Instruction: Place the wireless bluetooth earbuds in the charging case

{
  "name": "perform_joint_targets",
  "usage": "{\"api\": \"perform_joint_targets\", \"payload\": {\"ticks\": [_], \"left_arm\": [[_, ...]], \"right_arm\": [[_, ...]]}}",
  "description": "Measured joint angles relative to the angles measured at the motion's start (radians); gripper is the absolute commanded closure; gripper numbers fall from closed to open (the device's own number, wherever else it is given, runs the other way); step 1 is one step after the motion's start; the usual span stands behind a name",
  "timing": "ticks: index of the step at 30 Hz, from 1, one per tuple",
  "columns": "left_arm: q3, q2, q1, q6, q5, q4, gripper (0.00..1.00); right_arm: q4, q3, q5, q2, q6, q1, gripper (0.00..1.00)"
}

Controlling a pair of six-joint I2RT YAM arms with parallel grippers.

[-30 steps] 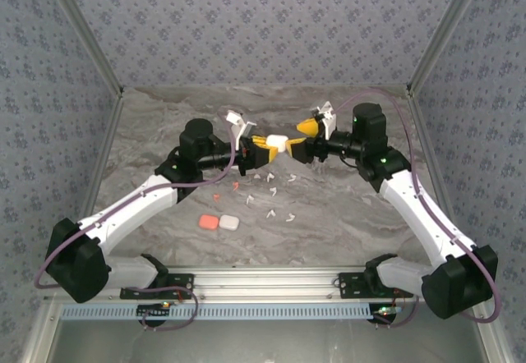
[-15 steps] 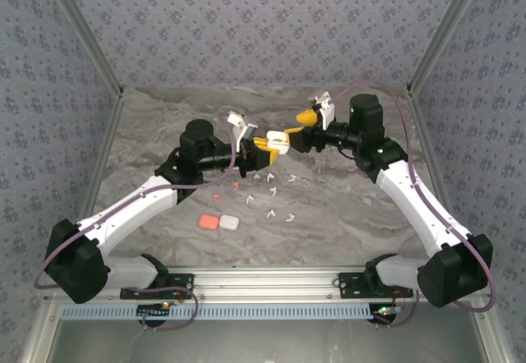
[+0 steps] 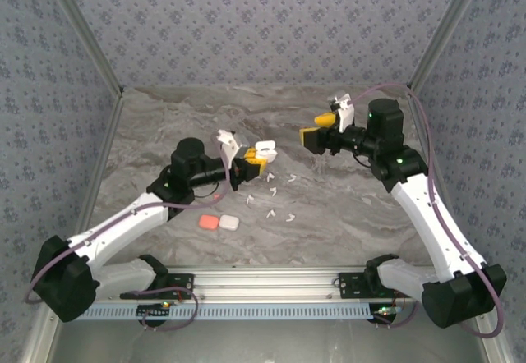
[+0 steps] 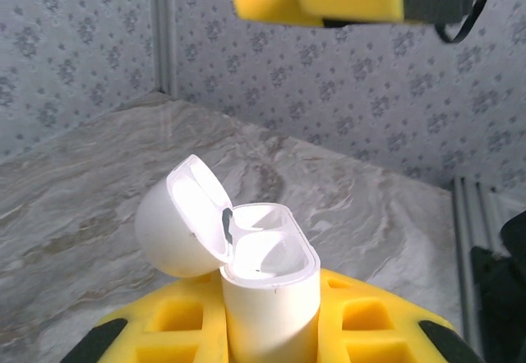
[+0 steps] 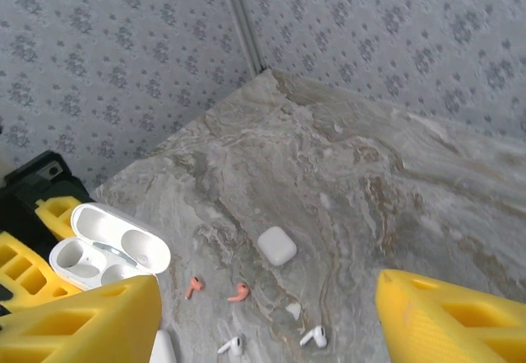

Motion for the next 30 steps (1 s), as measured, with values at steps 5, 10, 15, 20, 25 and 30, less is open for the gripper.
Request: {"api": "perform_joint_targets", "payload": {"ticks": [5, 10, 15, 20, 25, 30], "left_arm": [[-0.098, -0.071, 0.000, 0.074, -0.033, 0.042, 1.00], [-0.124, -0.142, -0.004, 0.115, -0.031, 0.089, 1.00], [-0.125, -0.184, -0.008, 0.138, -0.011, 0.133, 1.00], [-0.125, -0.190, -0.011, 0.152, 0.007, 0.137, 1.00], [-0.125, -0.190, -0.012, 0.151, 0.010, 0.137, 1.00], [-0.125, -0.190, -0.012, 0.151, 0.010, 0.136, 1.00]], "right_arm": [[-0.074, -0.080, 0.084, 0.012, 0.082, 0.002, 0.35], [-0.146, -0.160, 0.197, 0.105, 0.142, 0.043, 0.36], [-0.164, -0.167, 0.280, 0.250, 0.174, 0.090, 0.42], [-0.160, -0.144, 0.343, 0.411, 0.191, 0.138, 0.50], [-0.154, -0.075, 0.404, 0.550, 0.193, 0.182, 0.58], [-0.138, -0.020, 0.456, 0.641, 0.196, 0.211, 0.61]]}}
